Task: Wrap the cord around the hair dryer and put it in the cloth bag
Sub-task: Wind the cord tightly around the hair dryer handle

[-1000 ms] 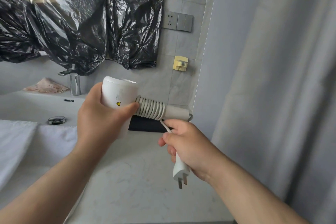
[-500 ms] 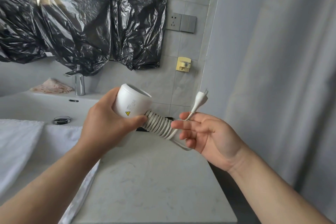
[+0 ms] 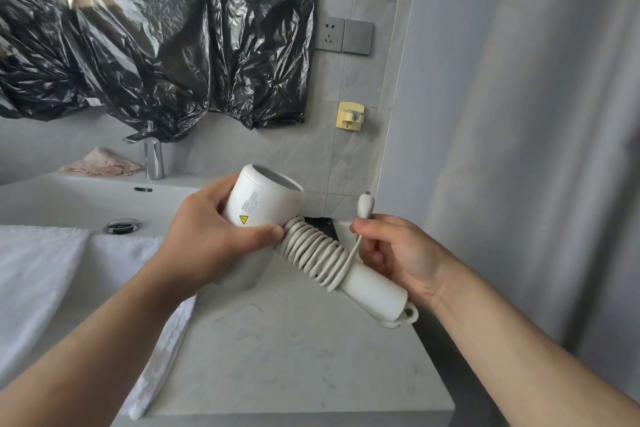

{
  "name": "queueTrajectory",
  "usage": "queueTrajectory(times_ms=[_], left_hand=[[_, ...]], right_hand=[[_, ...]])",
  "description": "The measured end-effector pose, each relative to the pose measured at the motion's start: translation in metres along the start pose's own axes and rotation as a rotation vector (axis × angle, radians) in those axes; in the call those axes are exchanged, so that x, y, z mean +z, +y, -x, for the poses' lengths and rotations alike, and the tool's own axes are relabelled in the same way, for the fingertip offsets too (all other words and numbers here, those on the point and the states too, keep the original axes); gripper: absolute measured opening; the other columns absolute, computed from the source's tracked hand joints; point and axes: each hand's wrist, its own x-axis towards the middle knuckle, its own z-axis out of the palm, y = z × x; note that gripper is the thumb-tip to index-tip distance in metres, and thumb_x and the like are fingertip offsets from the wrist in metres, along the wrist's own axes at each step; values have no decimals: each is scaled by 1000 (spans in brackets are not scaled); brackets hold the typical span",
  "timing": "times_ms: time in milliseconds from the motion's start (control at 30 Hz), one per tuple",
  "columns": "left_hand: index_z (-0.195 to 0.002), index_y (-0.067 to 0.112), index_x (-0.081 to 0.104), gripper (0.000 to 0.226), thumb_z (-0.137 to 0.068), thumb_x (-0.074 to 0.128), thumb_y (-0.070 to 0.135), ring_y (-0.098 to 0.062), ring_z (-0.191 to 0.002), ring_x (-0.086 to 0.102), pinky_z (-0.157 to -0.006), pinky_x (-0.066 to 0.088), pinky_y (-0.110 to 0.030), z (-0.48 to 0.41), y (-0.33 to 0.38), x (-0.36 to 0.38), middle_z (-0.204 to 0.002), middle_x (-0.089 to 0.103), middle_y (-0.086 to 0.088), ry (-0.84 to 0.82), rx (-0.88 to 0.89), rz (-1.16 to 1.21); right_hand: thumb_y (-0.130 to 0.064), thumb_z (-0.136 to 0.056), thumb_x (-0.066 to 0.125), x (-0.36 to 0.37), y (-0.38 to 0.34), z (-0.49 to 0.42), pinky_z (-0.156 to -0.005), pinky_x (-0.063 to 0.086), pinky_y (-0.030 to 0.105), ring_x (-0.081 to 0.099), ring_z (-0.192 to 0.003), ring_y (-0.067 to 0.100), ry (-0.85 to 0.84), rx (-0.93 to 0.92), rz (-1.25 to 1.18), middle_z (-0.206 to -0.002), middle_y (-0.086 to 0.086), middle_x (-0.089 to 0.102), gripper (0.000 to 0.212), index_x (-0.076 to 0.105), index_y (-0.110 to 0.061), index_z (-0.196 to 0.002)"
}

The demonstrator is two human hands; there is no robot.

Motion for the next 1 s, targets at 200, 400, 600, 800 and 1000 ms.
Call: queueTrajectory(times_ms=[200,400,600,800,1000], left_hand=[[-99,25,74,54,-48,87,38,-24,-81,69,-71,59,-43,7,-9,6,-96,74,-16,-17,-111,202],[-104,11,72,62,-51,84,42,-29,-79,71,-65,58,-41,12,-31,16,-103,72,-26,75,-335,435],[-105,12,75,44,-67,82,32,-30,-82,69,-73,56,-43,23,-52,30,-100,76,-18,159,-563,534],[-107,15,72,36,-81,73,39,-30,-75,68,-75,52,-44,36,-72,46,-87,75,-13,253,-747,603],[-108,17,68,73,-55,70,68,-33,-90,69,-90,52,-50,58,-96,71,-100,73,-15,364,-881,507]], right_hand=[[-7,-72,70,4,9,-3,-64,43,32,47,-63,18,-33,-17,-197,-70,6,57,47,56,-16,-115],[-9,-81,65,14,18,-5,-44,50,22,62,-57,15,67,-52,-478,-65,1,68,15,69,-18,-70],[-4,-87,48,20,32,-14,-45,36,22,39,-49,11,338,-137,-24,-59,-2,46,19,62,-16,-90],[-19,-93,59,29,45,-7,-48,45,27,51,-52,18,282,-217,214,-73,9,61,15,67,-10,-85],[-48,-74,54,33,61,-8,-58,46,33,53,-58,14,183,-200,387,-71,-3,54,31,66,-20,-81]])
